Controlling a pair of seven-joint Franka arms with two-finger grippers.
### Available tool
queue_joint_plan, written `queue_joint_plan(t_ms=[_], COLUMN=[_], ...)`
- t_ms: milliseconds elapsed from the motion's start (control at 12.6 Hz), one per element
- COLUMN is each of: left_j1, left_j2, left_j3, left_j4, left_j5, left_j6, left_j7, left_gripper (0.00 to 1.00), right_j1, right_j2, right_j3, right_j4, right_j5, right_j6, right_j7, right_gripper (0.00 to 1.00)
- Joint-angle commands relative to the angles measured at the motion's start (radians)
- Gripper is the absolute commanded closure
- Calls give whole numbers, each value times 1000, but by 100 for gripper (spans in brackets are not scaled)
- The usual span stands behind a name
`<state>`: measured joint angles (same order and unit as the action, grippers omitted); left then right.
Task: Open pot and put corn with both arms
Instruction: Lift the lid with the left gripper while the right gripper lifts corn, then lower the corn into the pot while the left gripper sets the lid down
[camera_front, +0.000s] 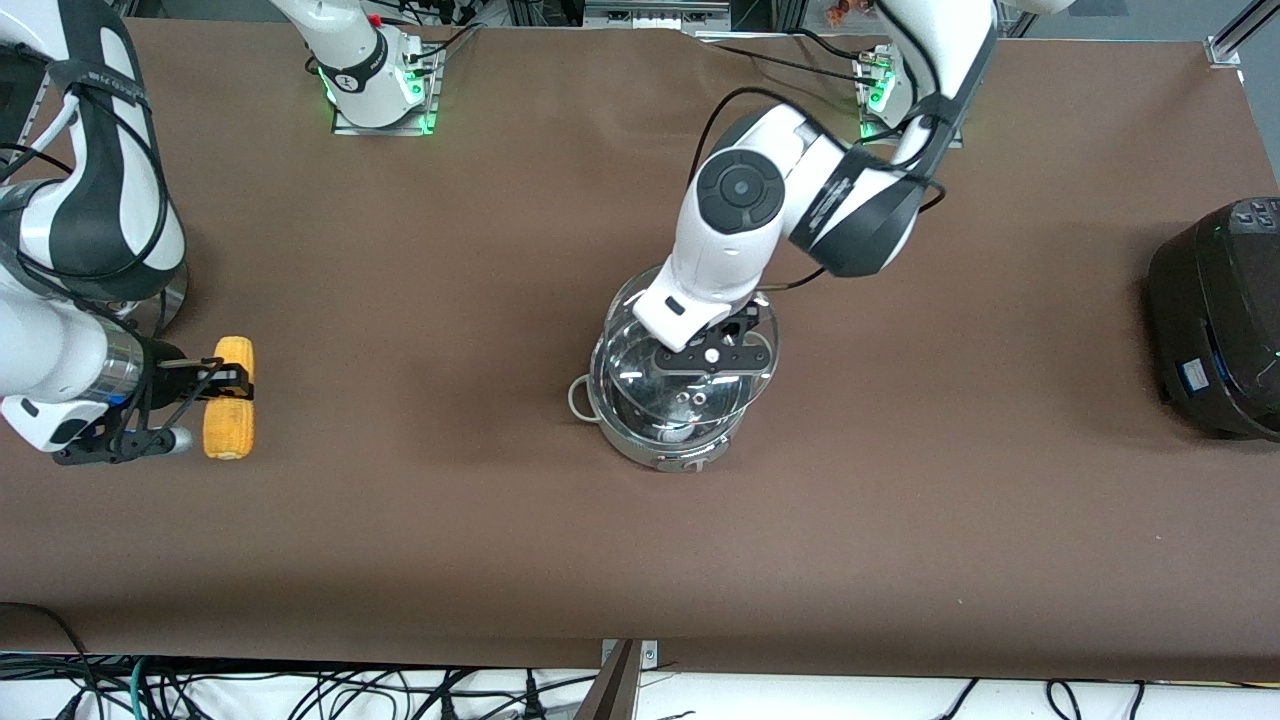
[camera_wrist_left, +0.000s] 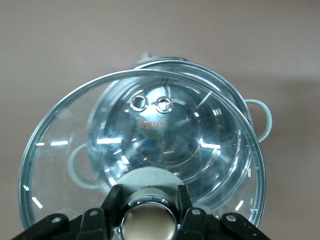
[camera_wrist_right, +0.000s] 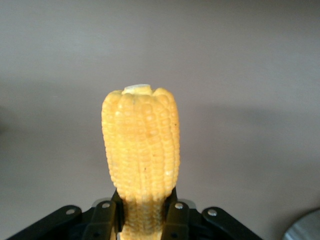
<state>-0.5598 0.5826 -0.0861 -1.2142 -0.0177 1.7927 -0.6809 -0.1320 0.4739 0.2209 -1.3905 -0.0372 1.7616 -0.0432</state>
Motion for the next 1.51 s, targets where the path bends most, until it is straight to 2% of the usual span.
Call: queue_joint_plan(t_ms=[0, 159, 397, 636, 874, 1113, 1272, 1430], left_j1=[76, 103, 248, 392, 441, 471, 524, 531], left_j2=[-78, -104, -167, -185, -227, -230, -221, -222], left_j3=[-9, -1, -6, -9, -7, -3, -6, -7], left_j4=[-11, -19, -30, -33, -123, -162, -264, -371], left_j5=[-7, -5, -11, -19, -18, -2, -11, -1], left_j6=[-117, -144, -286, -331, -328, -329, -271, -156], left_j7=[56, 197, 505, 810, 963, 992, 998, 1000], left_gripper=[86, 86, 84, 84, 85, 89, 88, 88], right_j1=[0, 31, 175, 294, 376, 454, 582, 678], right_j2=[-23, -12, 46, 107, 155, 231, 317, 385], right_j3=[136, 234, 239, 236, 230, 226, 154, 74], right_j4=[7, 50, 122, 160, 165, 197, 281, 338], right_j5=[5, -1, -1, -3, -6, -10, -36, -35], right_j6=[-31, -19, 65, 163, 263, 349, 396, 424], right_j7=[170, 306, 472, 600, 681, 715, 823, 849], right_gripper=[73, 73, 73, 73, 74, 74, 75, 75])
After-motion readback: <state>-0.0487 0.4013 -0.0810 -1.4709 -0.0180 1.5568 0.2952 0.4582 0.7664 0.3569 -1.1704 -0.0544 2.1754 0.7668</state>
